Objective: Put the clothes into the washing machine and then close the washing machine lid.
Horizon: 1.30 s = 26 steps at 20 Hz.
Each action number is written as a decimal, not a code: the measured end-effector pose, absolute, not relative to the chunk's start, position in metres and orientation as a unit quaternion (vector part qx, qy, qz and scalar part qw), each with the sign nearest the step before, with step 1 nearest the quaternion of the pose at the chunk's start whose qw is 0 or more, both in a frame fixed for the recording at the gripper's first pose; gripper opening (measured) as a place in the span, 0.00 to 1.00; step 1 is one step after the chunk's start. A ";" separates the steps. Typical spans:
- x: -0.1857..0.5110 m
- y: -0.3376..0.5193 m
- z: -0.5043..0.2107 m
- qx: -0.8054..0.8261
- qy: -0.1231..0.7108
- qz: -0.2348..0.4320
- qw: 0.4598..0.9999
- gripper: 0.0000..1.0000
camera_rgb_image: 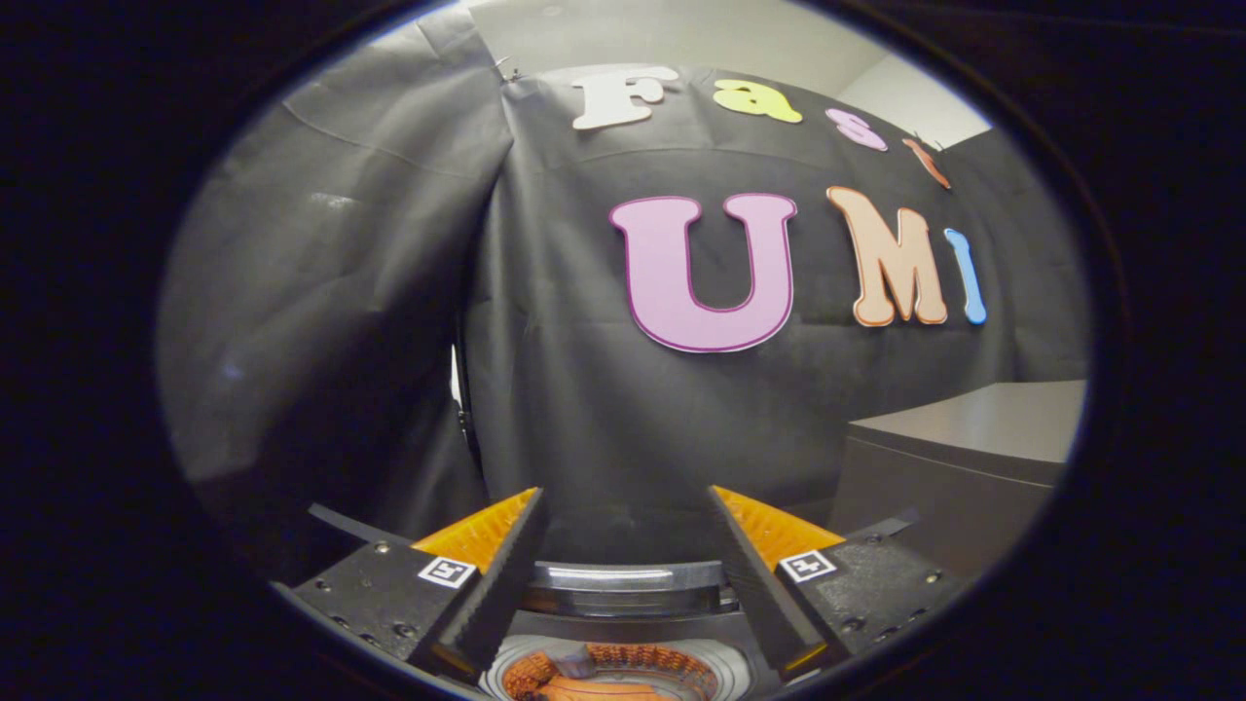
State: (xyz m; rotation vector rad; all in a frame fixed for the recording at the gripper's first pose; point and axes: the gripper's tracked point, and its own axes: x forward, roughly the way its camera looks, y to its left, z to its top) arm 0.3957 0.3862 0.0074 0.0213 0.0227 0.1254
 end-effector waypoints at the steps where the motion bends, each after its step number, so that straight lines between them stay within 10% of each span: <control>1: 0.393 0.390 0.008 0.009 0.010 0.064 0.998 0.97; 26: 0.339 0.382 -0.019 0.045 0.052 0.089 0.994 0.97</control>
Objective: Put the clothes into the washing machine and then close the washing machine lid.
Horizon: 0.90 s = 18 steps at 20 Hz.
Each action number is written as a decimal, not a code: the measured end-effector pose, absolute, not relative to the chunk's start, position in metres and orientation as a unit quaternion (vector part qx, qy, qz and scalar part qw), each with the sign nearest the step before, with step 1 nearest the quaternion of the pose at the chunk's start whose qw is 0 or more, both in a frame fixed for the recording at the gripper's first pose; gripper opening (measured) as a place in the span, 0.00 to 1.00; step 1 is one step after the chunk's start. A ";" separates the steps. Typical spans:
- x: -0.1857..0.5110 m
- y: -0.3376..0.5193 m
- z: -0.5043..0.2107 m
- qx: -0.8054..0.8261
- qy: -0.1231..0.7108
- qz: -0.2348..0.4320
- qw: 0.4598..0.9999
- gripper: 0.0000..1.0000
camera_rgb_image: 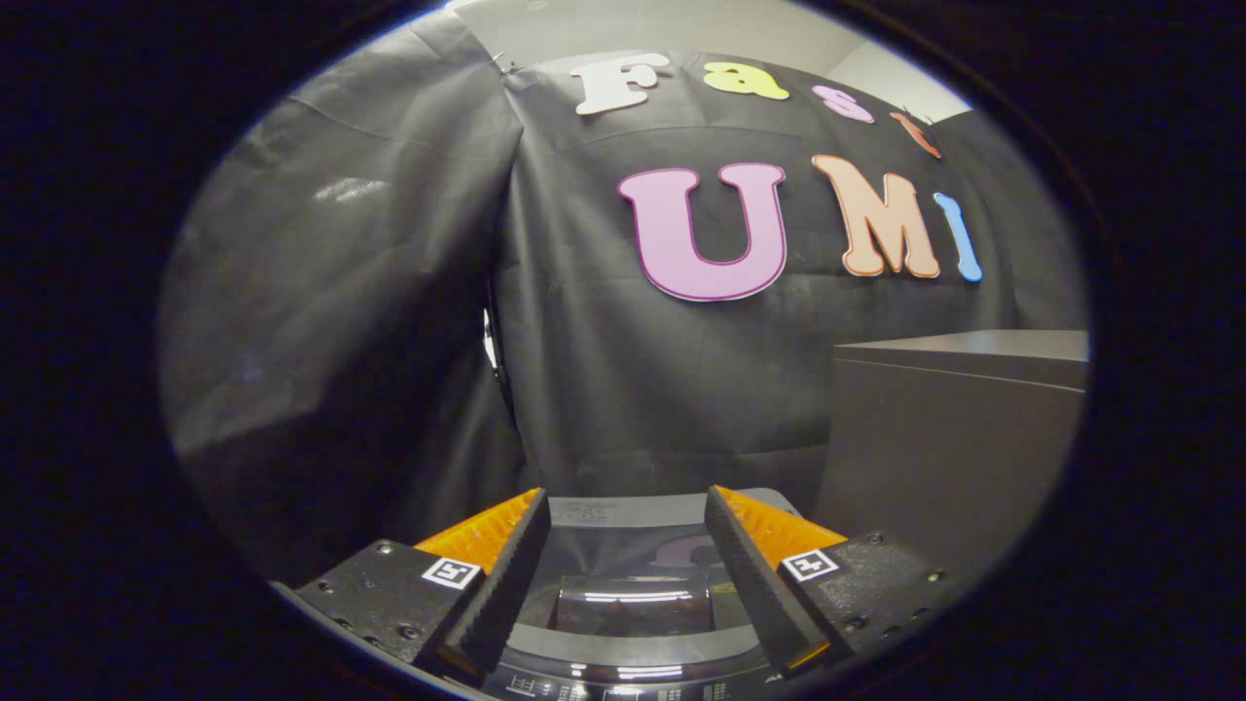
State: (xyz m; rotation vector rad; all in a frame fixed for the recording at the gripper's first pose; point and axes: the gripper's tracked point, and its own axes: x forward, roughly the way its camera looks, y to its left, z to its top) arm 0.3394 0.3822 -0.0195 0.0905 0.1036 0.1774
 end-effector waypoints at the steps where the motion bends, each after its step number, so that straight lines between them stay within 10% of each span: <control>1: 0.335 0.379 -0.014 0.049 0.050 0.086 0.994 0.97; 18: 0.240 0.333 0.061 0.047 0.043 0.095 0.993 0.97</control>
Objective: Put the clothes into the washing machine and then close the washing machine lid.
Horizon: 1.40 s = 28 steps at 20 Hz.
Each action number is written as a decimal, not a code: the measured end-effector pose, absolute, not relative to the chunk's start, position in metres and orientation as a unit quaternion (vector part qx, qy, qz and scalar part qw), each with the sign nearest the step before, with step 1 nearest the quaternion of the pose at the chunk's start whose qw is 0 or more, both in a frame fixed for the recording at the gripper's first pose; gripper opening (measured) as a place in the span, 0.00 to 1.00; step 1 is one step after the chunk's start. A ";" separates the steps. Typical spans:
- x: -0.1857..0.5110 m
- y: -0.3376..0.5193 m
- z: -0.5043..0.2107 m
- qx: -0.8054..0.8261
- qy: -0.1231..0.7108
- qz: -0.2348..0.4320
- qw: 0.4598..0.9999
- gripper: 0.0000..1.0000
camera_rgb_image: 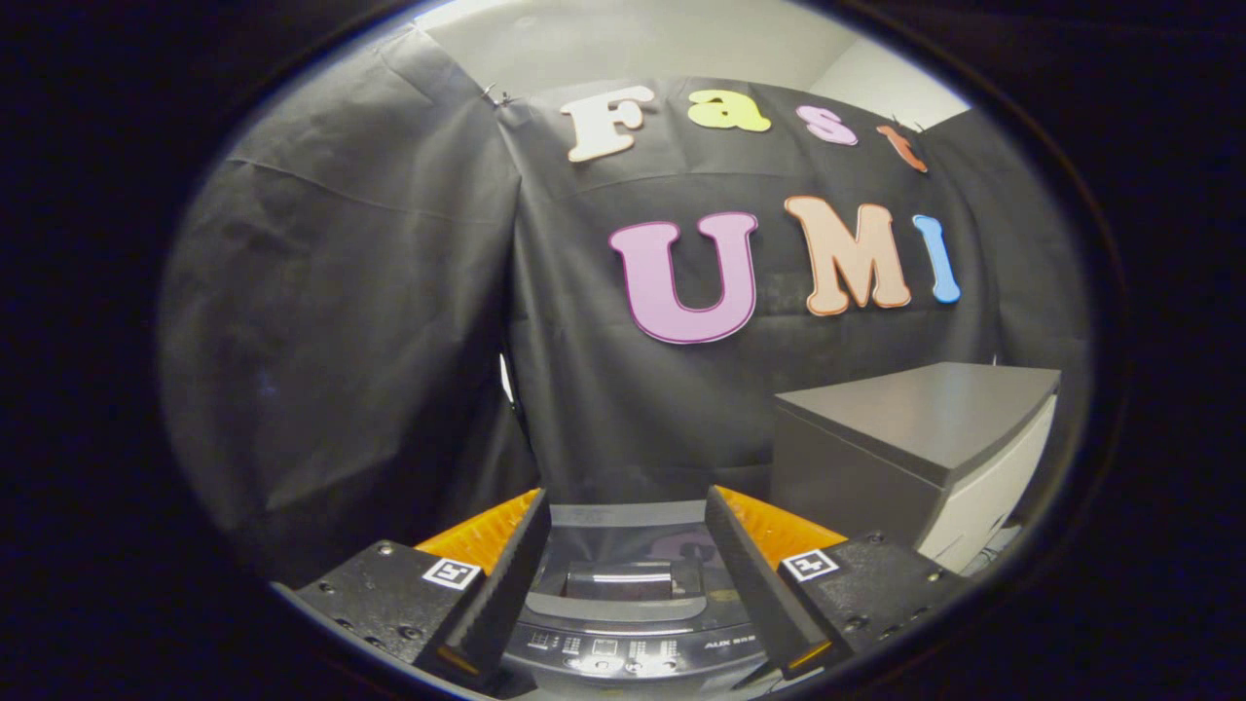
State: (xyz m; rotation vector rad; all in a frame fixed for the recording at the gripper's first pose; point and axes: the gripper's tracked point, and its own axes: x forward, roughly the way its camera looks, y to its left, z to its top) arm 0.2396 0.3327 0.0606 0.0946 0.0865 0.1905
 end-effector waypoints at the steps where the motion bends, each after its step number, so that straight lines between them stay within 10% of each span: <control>1: 0.232 0.331 0.066 0.046 0.042 0.098 0.993 0.97; 28: 0.027 0.223 0.105 0.011 -0.008 0.089 0.996 0.97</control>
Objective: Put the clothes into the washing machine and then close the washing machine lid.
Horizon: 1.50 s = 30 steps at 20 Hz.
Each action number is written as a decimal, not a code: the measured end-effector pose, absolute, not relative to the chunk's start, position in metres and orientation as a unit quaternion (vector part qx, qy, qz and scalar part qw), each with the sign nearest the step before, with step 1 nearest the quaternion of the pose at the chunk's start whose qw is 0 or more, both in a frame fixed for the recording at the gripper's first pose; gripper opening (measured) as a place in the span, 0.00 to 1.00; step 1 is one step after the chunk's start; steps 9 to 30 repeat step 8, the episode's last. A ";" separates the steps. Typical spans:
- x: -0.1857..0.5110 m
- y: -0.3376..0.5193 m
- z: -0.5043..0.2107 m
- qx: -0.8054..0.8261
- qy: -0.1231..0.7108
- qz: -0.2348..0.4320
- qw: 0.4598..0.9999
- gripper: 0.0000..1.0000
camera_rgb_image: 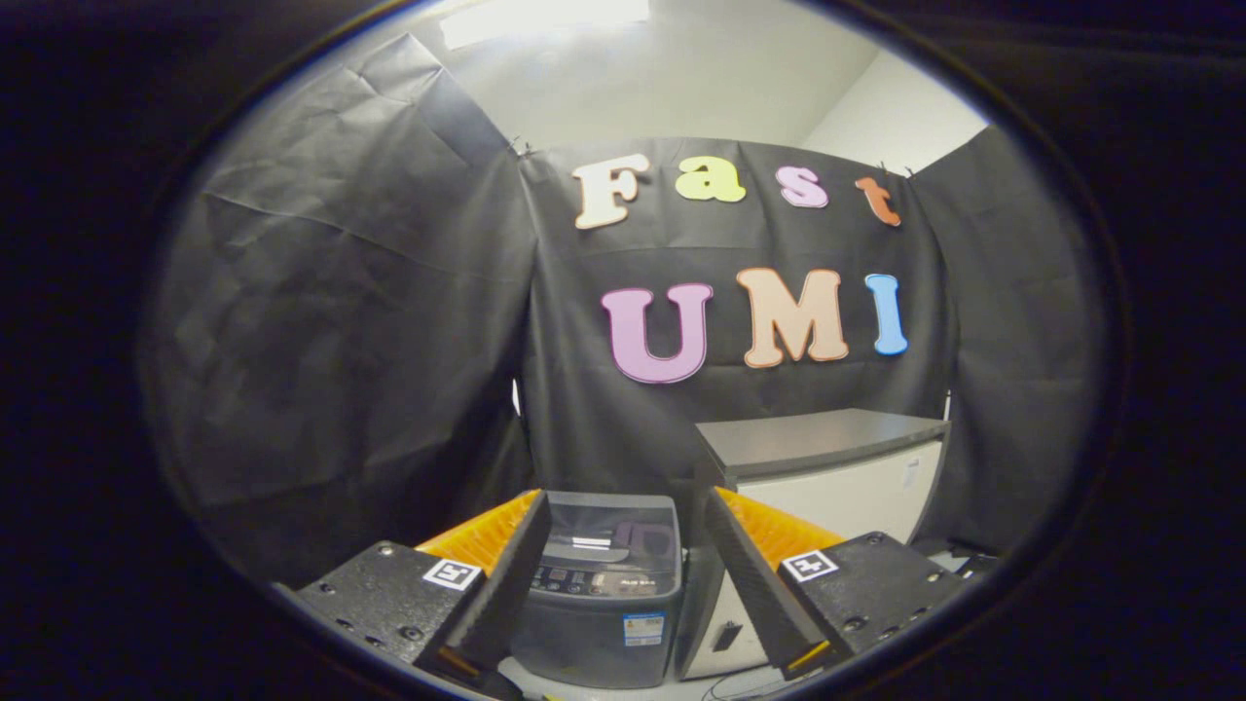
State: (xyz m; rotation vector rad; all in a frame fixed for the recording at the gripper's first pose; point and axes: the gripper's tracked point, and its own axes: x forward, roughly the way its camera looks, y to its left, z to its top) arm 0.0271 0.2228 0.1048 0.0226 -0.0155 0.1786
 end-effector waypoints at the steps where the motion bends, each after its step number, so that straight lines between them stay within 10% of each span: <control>1: 0.024 0.219 0.104 0.009 -0.008 0.087 0.996 0.97; 30: 0.008 0.195 0.100 0.040 -0.015 0.102 0.994 0.97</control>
